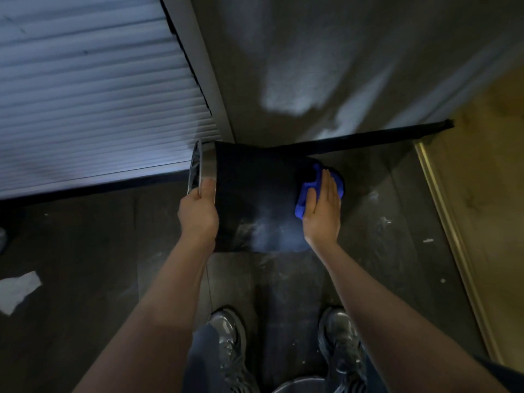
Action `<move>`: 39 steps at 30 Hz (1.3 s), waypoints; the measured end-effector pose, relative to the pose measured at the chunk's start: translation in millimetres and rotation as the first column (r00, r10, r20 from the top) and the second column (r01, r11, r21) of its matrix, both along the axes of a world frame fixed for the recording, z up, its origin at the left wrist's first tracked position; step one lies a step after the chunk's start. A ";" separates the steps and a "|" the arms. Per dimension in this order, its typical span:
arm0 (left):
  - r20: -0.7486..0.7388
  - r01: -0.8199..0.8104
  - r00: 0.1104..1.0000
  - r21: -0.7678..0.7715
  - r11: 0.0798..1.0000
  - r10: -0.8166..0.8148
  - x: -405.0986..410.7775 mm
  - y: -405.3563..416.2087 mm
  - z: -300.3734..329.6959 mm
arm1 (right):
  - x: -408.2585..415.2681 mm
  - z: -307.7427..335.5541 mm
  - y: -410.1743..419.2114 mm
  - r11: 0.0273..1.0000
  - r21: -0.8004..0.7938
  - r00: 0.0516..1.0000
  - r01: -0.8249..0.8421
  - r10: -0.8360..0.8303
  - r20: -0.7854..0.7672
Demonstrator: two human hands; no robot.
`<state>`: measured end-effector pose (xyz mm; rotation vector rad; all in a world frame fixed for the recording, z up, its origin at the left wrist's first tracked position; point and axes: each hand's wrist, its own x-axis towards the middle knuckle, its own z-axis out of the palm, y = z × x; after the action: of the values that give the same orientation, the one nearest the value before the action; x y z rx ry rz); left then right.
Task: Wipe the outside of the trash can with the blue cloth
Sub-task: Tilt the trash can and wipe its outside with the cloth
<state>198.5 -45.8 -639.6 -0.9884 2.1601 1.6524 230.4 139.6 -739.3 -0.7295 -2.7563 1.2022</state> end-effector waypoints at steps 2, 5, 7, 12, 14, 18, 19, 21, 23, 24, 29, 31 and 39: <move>-0.007 -0.001 1.000 0.011 1.000 0.002 -3.0 -0.3 -2.5 | 25.9 -2.5 -6.7 1.000 0.021 1.000 -0.004 0.004 -0.006; -0.018 -0.016 1.000 0.012 1.000 0.016 -6.0 -5.2 -6.3 | 61.0 -7.7 -15.6 1.000 -0.002 0.999 -0.031 0.031 0.041; -0.013 0.018 1.000 -0.003 1.000 -0.018 -3.4 -10.3 -9.3 | 59.9 -6.0 -17.9 1.000 -0.029 0.999 0.005 -0.004 0.034; -0.031 0.066 0.997 -0.022 0.998 -0.067 6.6 -16.2 -11.0 | -16.0 7.0 4.7 1.000 0.022 0.997 -0.001 -0.001 0.082; -0.051 0.092 0.994 -0.038 0.995 -0.094 5.6 -14.7 -11.2 | -46.3 10.7 20.8 0.994 -0.035 0.978 -0.099 0.104 0.183; -0.072 0.118 0.989 -0.115 0.986 -0.126 -2.2 -9.3 -10.7 | -42.6 8.6 28.2 0.988 -0.102 0.983 -0.119 0.132 0.128; -0.070 0.122 0.989 -0.124 0.985 -0.132 -4.4 -7.6 -10.0 | -28.2 6.6 22.8 0.993 -0.090 0.993 -0.082 0.089 0.081; -0.061 0.123 0.989 -0.135 0.983 -0.132 -8.0 -5.8 -9.6 | 7.6 1.6 3.7 0.998 -0.046 0.999 0.035 -0.035 -0.005; -0.055 0.134 0.988 -0.154 0.979 -0.144 -9.3 -6.2 -9.4 | 38.6 -1.0 -19.3 0.992 -0.026 0.991 0.126 -0.127 -0.032; -0.057 0.143 0.987 -0.152 0.978 -0.153 -9.1 -6.7 -9.4 | 49.1 -1.3 -27.9 0.989 -0.032 0.989 0.146 -0.146 -0.024; -0.054 0.116 0.991 -0.057 0.992 -0.119 -2.2 -11.4 -10.7 | 30.3 6.4 -24.4 0.986 -0.048 0.986 0.162 -0.163 -0.031; -0.048 0.097 0.994 -0.022 0.995 -0.098 2.4 -14.3 -10.9 | -3.1 13.8 -14.6 0.982 -0.035 0.982 0.184 -0.183 0.042; 0.003 0.127 0.992 -0.065 0.990 -0.127 -1.7 -8.4 -7.2 | -22.4 60.8 -71.5 0.991 -0.033 0.990 -0.131 0.128 -0.063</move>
<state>196.9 -54.2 -646.8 -0.8470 2.2409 1.5344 208.0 68.1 -678.6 -0.5145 -2.7762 1.2795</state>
